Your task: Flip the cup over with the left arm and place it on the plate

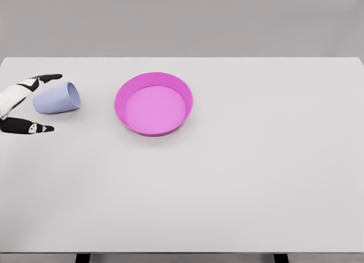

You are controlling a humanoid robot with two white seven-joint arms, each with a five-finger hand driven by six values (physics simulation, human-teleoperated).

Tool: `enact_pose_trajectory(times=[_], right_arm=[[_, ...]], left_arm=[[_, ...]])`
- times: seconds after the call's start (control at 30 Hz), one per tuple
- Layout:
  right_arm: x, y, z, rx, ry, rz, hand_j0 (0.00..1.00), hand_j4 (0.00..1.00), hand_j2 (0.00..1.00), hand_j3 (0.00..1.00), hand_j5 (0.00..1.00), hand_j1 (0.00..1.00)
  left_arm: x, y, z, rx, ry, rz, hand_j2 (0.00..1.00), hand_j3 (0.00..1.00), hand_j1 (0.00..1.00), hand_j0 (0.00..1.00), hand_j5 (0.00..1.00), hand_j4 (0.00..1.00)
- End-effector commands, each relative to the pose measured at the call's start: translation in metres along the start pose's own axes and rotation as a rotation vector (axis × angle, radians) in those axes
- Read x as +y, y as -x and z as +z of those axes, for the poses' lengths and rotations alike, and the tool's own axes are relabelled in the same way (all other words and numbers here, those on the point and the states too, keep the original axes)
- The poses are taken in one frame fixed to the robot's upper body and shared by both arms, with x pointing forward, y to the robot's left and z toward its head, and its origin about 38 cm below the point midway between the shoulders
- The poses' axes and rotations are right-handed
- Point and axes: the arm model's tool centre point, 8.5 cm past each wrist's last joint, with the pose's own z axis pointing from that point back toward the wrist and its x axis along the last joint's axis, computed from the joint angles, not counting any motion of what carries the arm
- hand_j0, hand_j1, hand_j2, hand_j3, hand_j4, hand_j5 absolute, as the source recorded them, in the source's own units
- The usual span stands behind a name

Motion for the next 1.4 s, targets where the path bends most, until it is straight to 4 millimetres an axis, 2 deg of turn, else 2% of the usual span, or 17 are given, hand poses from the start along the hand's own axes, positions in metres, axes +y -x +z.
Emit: enact_pose_trajectory(times=[0.0,0.13,0.3,0.57,0.77,0.93,0.97,1.13,1.37], right_arm=[[0.0,0.0,0.0,0.0,0.0,0.0,1.0,1.0,1.0,1.0,1.0,1.0],[0.0,0.0,0.0,0.0,0.0,0.0,1.0,1.0,1.0,1.0,1.0,1.0],[0.0,0.0,0.0,0.0,0.0,0.0,1.0,1.0,1.0,1.0,1.0,1.0],[0.0,0.0,0.0,0.0,0.0,0.0,1.0,1.0,1.0,1.0,1.0,1.0],[0.0,0.0,0.0,0.001,0.0,0.0,1.0,1.0,1.0,1.0,1.0,1.0],[0.0,0.0,0.0,0.001,0.0,0.0,1.0,1.0,1.0,1.0,1.0,1.0],[0.0,0.0,0.0,0.0,0.0,0.0,1.0,1.0,1.0,1.0,1.0,1.0],[0.0,0.0,0.0,0.0,0.0,0.0,1.0,1.0,1.0,1.0,1.0,1.0],[0.0,0.0,0.0,0.001,0.0,0.0,1.0,1.0,1.0,1.0,1.0,1.0]], left_arm=[[-0.007,0.001,-0.004,-0.004,-0.012,0.024,1.0,1.0,1.0,1.0,1.0,1.0],[-0.022,0.013,-0.026,-0.003,0.044,0.065,1.0,1.0,1.0,1.0,1.0,1.0],[-0.034,0.026,-0.028,0.029,0.036,0.116,1.0,1.0,1.0,1.0,1.0,1.0],[-0.032,0.02,-0.039,0.022,0.064,0.048,1.0,1.0,1.0,1.0,1.0,1.0],[-0.019,0.02,-0.045,0.029,0.067,-0.009,1.0,1.0,1.0,1.0,1.0,1.0],[-0.017,0.028,-0.044,0.104,0.076,-0.007,1.0,1.0,1.0,1.0,1.0,1.0],[-0.012,0.028,-0.048,0.114,0.072,-0.015,1.0,1.0,1.0,1.0,1.0,1.0],[-0.016,0.049,-0.047,0.176,0.058,0.036,1.0,1.0,1.0,1.0,1.0,1.0],[-0.015,0.055,-0.051,0.212,0.046,0.065,1.0,1.0,1.0,1.0,1.0,1.0]])
